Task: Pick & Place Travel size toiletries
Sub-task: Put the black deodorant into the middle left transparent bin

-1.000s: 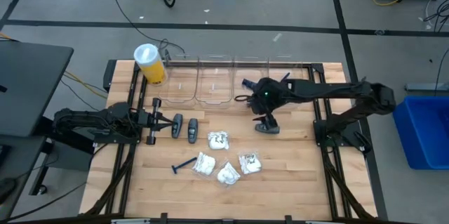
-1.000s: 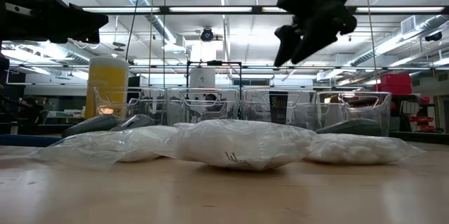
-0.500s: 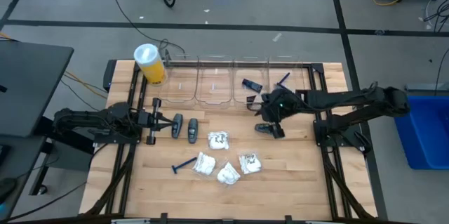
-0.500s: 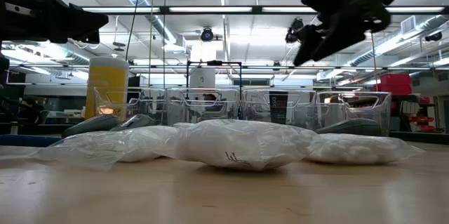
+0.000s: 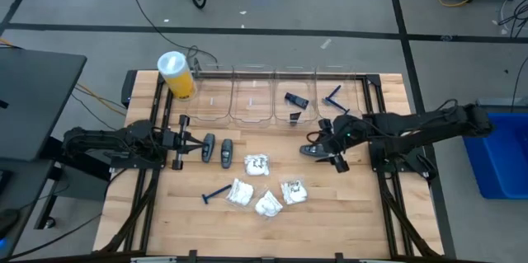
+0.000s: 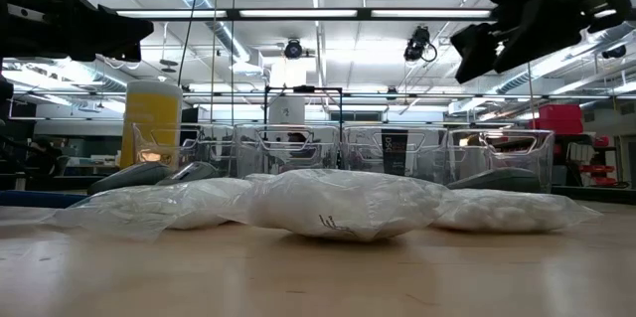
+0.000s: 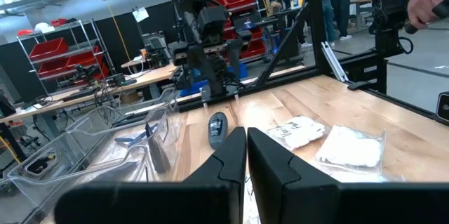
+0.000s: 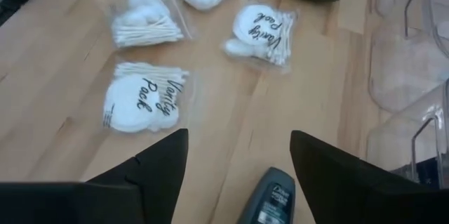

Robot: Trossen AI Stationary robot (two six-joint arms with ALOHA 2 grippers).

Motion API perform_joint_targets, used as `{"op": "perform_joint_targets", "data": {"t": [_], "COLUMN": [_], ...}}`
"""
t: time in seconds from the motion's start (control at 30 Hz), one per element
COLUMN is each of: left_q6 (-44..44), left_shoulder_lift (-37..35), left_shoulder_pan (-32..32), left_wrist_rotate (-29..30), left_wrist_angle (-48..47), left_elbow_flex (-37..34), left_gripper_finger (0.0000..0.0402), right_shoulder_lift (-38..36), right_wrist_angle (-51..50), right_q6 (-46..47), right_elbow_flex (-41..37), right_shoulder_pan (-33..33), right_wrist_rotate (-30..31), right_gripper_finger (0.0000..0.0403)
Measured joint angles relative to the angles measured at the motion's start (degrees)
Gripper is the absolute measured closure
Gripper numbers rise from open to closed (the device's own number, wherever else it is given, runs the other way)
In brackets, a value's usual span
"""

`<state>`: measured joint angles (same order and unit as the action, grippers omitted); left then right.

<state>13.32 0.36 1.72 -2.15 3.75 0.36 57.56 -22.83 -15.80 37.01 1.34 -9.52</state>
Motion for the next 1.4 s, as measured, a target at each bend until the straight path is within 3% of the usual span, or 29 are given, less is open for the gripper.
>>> {"op": "perform_joint_targets", "data": {"t": [0.5,0.73,1.13,1.4], "left_q6": [0.01,0.01,0.02,0.02], "left_shoulder_lift": [0.0,0.0,0.0,0.0], "left_shoulder_pan": [0.0,0.0,-0.02,0.0], "left_wrist_rotate": [-0.01,-0.01,0.0,0.0], "left_wrist_angle": [0.01,0.02,0.01,0.02], "left_elbow_flex": [0.0,0.0,0.0,0.0], "left_gripper_finger": [0.0377,0.0378,0.0378,0.0377], "right_shoulder_lift": [-0.26,-0.24,-0.23,2.65], "right_wrist_angle": [-5.22,-3.32,-3.04,-2.68], "right_q6": [3.33,5.63,9.5,13.13], "right_elbow_flex": [-1.19,-4.65,-6.92,-6.92], "right_shoulder_pan": [0.31,0.31,0.36,2.65], "right_wrist_rotate": [0.42,4.94,5.14,13.66], "right_gripper_finger": [0.0136,0.0125,0.0133,0.0135]}}
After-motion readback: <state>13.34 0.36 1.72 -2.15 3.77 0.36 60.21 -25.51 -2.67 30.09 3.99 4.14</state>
